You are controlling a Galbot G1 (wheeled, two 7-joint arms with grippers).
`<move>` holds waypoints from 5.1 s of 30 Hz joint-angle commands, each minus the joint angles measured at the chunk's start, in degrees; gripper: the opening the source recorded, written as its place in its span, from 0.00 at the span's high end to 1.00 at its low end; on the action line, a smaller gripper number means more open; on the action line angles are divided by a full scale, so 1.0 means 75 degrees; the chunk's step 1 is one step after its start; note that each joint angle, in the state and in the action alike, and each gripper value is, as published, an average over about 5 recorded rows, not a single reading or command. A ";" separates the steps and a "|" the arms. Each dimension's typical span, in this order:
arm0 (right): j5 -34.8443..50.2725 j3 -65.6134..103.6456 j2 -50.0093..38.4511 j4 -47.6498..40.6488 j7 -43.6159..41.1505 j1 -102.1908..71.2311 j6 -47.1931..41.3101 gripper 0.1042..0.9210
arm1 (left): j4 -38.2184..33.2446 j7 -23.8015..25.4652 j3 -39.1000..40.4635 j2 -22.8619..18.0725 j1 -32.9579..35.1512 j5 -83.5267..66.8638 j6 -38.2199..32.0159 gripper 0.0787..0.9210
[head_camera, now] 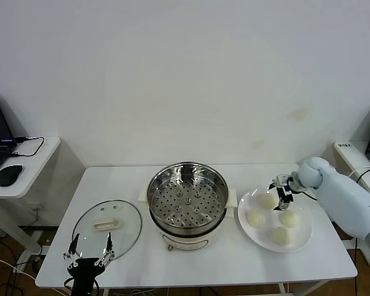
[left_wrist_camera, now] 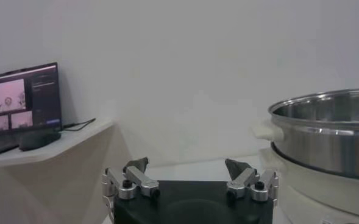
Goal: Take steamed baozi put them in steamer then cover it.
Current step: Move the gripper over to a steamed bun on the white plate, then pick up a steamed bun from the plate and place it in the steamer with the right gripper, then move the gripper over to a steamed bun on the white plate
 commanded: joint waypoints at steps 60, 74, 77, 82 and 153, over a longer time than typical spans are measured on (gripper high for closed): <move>0.4113 -0.5792 0.1825 0.3129 0.0795 0.5895 0.0805 0.46 | -0.0176 0.0112 -0.0260 0.0345 -0.0059 -0.0404 -0.0172 0.12; 0.1419 -0.6165 0.2565 0.2335 0.1314 0.4962 0.2867 0.46 | -0.0205 0.0113 -0.0359 0.0195 0.0019 -0.0401 -0.0207 0.12; 0.0765 -0.6026 0.2745 0.1936 0.1459 0.4770 0.3233 0.46 | -0.0204 0.0110 -0.0361 0.0151 0.0025 -0.0385 -0.0219 0.12; 0.0135 -0.5825 0.2955 0.1502 0.1677 0.4486 0.3612 0.46 | -0.0228 0.0110 -0.0376 0.0113 0.0033 -0.0376 -0.0232 0.12; 0.1763 -0.2238 -0.1738 0.3601 0.0400 0.0271 -0.2086 0.12 | -0.0200 0.0174 -0.0509 0.0371 0.0060 -0.0459 -0.0166 0.12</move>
